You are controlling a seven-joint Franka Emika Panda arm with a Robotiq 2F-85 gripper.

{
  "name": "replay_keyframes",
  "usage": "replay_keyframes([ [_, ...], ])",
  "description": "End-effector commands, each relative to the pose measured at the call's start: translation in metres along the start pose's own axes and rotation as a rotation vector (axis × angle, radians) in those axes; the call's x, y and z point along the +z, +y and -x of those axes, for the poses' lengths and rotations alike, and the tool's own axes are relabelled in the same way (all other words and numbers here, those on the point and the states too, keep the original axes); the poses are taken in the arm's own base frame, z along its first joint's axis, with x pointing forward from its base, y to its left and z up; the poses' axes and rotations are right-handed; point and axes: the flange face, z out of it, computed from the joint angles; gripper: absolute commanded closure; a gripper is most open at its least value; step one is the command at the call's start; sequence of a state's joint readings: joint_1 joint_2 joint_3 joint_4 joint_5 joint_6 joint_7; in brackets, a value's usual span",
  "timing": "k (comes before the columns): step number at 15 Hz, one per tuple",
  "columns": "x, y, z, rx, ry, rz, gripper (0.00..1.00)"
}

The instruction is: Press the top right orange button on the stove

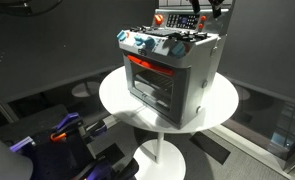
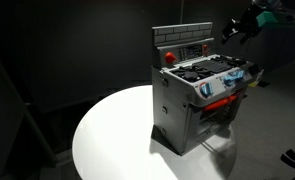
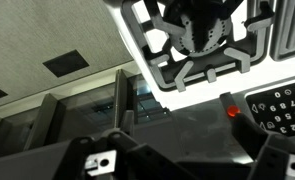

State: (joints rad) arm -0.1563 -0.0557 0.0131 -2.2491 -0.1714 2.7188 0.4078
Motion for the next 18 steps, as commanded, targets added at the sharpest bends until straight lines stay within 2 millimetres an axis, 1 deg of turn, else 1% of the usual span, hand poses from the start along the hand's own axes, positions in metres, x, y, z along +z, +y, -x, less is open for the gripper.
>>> replay_keyframes([
  [1,0.015,-0.005,-0.015,0.020,0.001,0.001,0.00],
  [9,0.040,-0.022,-0.024,0.003,-0.020,-0.005,0.00],
  [18,0.053,-0.033,-0.037,-0.006,-0.014,-0.013,0.00],
])
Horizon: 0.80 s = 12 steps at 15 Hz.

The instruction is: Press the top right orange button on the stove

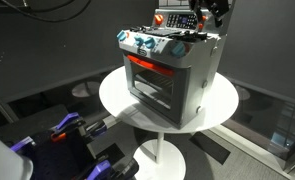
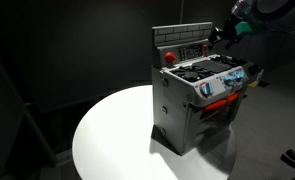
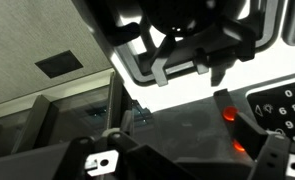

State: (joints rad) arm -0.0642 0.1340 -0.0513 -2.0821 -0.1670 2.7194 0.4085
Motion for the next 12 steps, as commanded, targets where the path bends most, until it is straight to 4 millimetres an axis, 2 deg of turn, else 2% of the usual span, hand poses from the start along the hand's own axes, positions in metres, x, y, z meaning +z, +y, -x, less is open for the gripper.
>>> replay_keyframes([
  [1,0.0020,-0.0061,-0.0130,0.017,0.010,-0.009,0.00],
  [7,0.0051,-0.0144,-0.0182,0.008,0.015,-0.016,0.00],
  [12,0.0088,-0.0124,-0.0225,0.005,0.019,-0.011,0.00],
])
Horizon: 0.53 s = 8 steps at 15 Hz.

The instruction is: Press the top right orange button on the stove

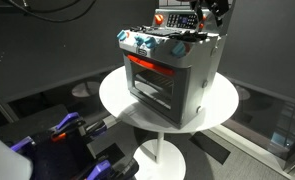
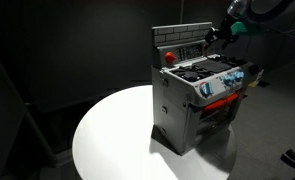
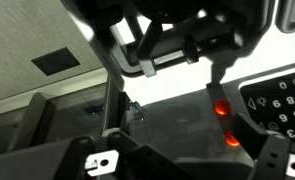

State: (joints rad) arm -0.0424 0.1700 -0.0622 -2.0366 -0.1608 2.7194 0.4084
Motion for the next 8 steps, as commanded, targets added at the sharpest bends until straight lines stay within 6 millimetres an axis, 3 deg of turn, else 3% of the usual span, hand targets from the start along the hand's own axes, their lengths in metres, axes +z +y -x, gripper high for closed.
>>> replay_keyframes([
  [1,0.004,-0.002,-0.014,0.011,0.011,-0.003,0.00],
  [4,0.006,0.000,-0.016,0.014,0.007,0.000,0.00],
  [8,-0.007,-0.003,-0.010,0.028,-0.021,-0.030,0.00],
])
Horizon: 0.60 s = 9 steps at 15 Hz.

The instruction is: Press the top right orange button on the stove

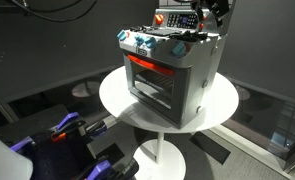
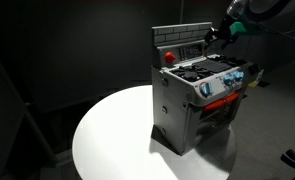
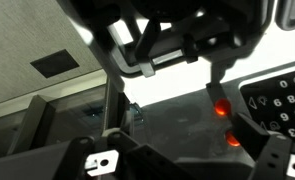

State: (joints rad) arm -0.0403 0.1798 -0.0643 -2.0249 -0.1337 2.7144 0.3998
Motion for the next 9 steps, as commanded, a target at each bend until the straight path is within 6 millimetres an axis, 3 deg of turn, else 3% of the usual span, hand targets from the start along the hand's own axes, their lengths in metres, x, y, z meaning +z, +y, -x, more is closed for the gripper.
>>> replay_keyframes([
  [1,-0.014,-0.004,-0.005,0.018,-0.028,-0.040,0.00],
  [9,-0.066,-0.004,0.012,0.048,-0.213,-0.140,0.00],
])
